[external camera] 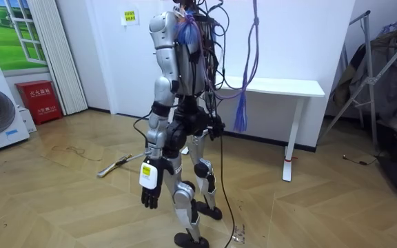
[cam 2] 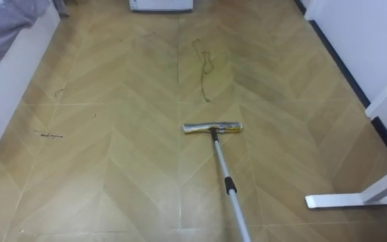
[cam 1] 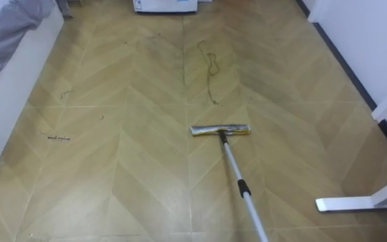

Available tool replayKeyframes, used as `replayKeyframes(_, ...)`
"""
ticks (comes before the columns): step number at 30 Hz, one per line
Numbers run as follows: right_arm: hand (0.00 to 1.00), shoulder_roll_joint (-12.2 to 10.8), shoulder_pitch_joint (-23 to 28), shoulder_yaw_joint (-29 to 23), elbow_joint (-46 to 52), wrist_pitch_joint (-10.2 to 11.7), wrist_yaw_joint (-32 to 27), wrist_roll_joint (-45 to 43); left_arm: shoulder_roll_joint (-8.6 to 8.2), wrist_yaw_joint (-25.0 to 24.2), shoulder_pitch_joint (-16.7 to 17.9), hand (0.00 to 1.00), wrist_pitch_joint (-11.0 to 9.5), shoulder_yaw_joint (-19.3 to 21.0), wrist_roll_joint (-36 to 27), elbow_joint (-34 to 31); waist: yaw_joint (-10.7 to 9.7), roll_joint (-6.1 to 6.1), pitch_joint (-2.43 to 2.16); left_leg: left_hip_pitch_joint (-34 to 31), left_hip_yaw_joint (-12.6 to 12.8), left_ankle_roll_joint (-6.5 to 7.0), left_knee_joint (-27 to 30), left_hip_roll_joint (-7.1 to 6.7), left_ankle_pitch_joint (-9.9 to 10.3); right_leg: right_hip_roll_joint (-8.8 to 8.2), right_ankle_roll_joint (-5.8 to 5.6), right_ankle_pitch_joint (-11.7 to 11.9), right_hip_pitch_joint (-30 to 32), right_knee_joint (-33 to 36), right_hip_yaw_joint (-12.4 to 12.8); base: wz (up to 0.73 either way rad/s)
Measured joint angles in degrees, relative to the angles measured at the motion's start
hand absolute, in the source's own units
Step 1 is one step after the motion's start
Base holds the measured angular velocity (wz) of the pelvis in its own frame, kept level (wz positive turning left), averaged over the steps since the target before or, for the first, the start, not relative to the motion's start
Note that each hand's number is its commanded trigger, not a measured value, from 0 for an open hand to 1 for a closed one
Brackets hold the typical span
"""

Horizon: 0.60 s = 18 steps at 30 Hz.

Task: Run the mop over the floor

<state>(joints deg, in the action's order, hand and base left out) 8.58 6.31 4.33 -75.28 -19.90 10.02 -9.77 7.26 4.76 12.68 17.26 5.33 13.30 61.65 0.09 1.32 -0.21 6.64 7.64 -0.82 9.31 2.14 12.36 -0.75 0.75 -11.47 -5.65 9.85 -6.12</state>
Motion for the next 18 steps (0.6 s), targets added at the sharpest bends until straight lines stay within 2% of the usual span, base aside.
replayKeyframes(5, 1.00, 0.00, -0.73, 0.11, -0.41, 0.91, -0.13, 0.75, -0.11, 0.00, -2.23, 0.00, -0.13, -0.05, -0.04, 0.06, -0.14, -0.18, 0.02, -3.04, -0.10, 0.01, 1.49, -0.09, -0.01, -0.18, 0.01, 0.00, 2.75, 0.62, -0.15, 0.04)
replayKeyframes(7, 1.00, 0.01, -1.77, 0.18, -0.54, 1.28, -1.03, 1.01, -0.24, 0.00, -3.26, 0.00, -0.32, -0.06, -0.10, 0.09, -0.11, -0.21, 0.21, -5.10, -0.10, 0.02, 2.23, -0.08, -0.02, -0.26, 0.06, 0.03, 4.75, 1.26, -0.28, 0.00)
replayKeyframes(11, 1.00, 0.02, -3.53, 0.62, -0.96, 1.64, -2.25, 1.07, -0.04, 0.09, -5.83, 0.00, -1.60, -1.24, -0.05, 1.54, -0.21, -0.31, 0.32, -9.11, -0.31, 0.03, 4.16, -0.12, -0.02, -0.72, 0.23, -0.20, 8.86, 3.55, -0.83, 0.01)
replayKeyframes(14, 1.00, 0.19, -4.58, 0.58, -0.95, 2.01, -3.06, 1.13, 0.17, 0.16, -7.31, 0.00, -1.85, -1.52, 0.04, 2.83, -0.80, -0.25, 0.39, -13.61, -0.81, 0.08, 6.74, -0.62, 0.01, -1.74, 0.35, -1.67, 14.10, 8.18, -1.62, 0.12)
replayKeyframes(15, 1.00, 0.45, -4.84, 0.57, -0.96, 2.43, -3.29, 1.14, 0.25, 0.15, -7.83, 0.00, -1.82, -1.61, 0.68, 3.39, -1.06, 0.14, 0.36, -16.13, -1.29, 0.36, 8.86, -0.97, 0.20, -2.37, 0.35, -2.78, 16.67, 10.60, -1.69, 0.20)
replayKeyframes(18, 1.00, 1.53, -5.16, 0.59, -0.95, 3.23, -4.21, 1.70, 0.28, 0.02, -8.71, 0.00, -1.48, -3.23, 2.52, 5.12, -1.34, -0.27, 0.66, -23.44, -2.29, 0.65, 16.48, -1.22, 2.53, -3.42, 0.41, -5.88, 23.65, 17.99, -1.83, 0.18)
